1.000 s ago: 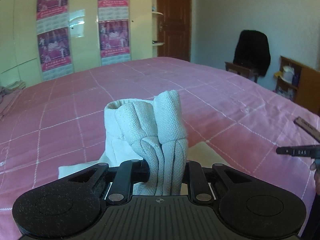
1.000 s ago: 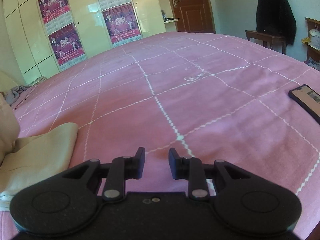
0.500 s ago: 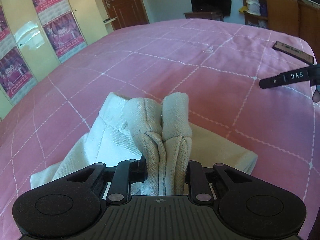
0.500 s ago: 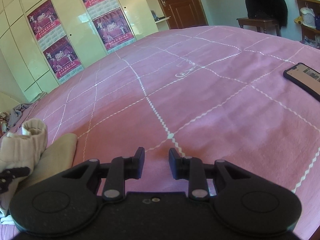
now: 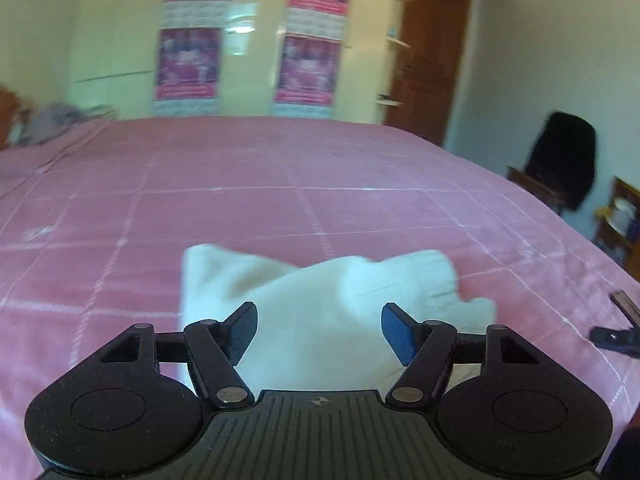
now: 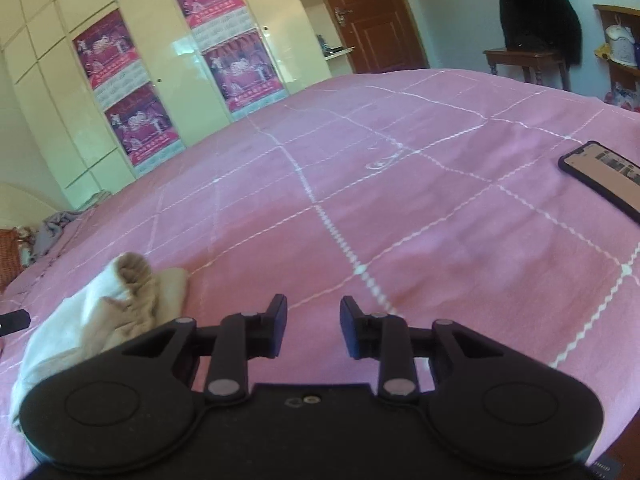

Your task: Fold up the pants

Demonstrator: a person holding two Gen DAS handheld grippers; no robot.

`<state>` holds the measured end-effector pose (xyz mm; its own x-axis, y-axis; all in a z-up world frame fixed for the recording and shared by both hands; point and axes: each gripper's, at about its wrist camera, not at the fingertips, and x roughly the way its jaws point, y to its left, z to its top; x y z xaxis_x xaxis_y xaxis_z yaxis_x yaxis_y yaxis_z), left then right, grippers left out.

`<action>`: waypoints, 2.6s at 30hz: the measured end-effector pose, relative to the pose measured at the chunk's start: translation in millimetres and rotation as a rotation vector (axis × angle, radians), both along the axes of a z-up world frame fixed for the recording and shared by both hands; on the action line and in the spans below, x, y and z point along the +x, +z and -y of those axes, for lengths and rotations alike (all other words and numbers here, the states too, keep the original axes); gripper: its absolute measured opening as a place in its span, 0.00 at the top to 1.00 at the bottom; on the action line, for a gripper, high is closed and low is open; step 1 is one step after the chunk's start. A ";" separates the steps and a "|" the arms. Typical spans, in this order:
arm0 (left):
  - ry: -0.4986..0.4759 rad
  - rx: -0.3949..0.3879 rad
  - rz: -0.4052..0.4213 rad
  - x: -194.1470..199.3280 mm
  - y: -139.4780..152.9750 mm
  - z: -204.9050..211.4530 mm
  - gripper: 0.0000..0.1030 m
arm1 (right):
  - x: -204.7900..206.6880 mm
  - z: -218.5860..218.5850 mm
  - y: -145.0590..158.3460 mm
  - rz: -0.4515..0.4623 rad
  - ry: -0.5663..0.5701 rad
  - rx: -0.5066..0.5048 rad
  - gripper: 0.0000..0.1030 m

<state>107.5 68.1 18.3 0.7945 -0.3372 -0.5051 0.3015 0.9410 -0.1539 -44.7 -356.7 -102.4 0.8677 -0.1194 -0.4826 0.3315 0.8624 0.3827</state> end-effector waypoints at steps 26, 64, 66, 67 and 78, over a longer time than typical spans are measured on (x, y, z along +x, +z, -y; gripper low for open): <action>0.071 0.037 -0.079 -19.9 -75.5 -51.6 0.32 | 122.4 -130.8 -9.5 -0.164 0.214 0.221 0.39; -0.036 0.130 0.020 35.9 -13.8 41.8 0.32 | 86.8 -160.1 46.0 -0.022 0.283 -0.432 0.79; -0.063 0.144 -0.060 48.0 -33.3 52.8 0.32 | 97.7 -165.6 32.7 -0.060 0.335 -0.443 0.83; -0.071 0.173 -0.122 54.8 -46.1 57.6 0.32 | 106.7 -167.1 20.9 -0.121 0.350 -0.450 0.86; -0.059 0.169 -0.011 74.6 -9.2 57.9 0.32 | 145.5 -169.6 40.8 -0.126 0.337 -0.512 0.81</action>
